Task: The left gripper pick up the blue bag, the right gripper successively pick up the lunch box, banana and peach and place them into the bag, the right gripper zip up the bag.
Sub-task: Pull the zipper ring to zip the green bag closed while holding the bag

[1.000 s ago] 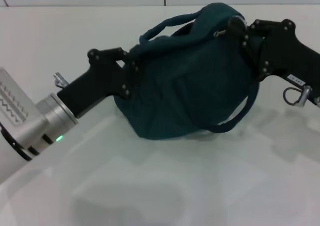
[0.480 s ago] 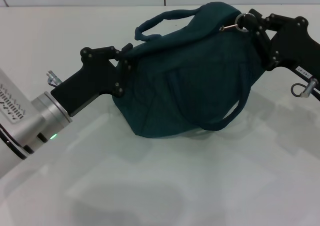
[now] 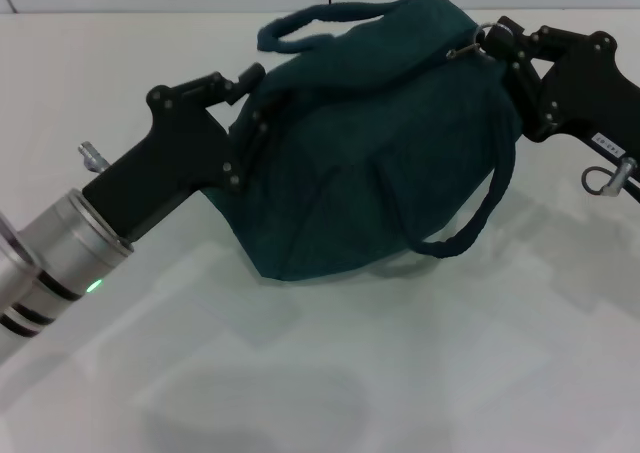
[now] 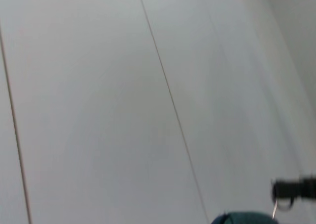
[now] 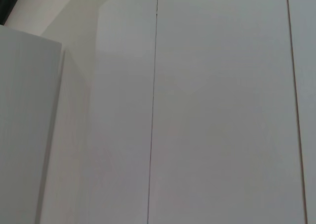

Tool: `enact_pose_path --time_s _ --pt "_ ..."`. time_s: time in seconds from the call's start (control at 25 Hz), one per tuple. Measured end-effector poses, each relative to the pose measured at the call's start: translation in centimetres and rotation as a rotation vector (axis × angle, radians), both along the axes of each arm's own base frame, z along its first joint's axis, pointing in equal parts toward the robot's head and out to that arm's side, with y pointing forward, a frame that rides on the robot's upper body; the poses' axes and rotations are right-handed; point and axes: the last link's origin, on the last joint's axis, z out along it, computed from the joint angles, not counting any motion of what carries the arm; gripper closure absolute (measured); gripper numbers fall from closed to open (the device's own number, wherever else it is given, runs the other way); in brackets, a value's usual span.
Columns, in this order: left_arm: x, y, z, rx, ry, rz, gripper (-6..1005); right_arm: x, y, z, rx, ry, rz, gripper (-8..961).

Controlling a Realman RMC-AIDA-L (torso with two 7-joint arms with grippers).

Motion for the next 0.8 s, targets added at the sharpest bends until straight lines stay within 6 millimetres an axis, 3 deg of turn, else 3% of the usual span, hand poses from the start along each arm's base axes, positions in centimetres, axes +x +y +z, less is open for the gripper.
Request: enact_pose_path --time_s 0.32,0.68,0.8 --pt "1.0 1.4 1.1 -0.114 -0.091 0.009 753 -0.1 0.1 -0.1 -0.004 -0.004 0.003 923" --pt "0.8 1.4 1.0 -0.130 -0.097 0.023 625 -0.1 0.2 -0.1 -0.004 -0.008 0.000 918" --pt "1.7 3.2 1.7 -0.265 -0.099 0.044 546 -0.1 0.2 -0.1 -0.004 -0.008 -0.001 918"
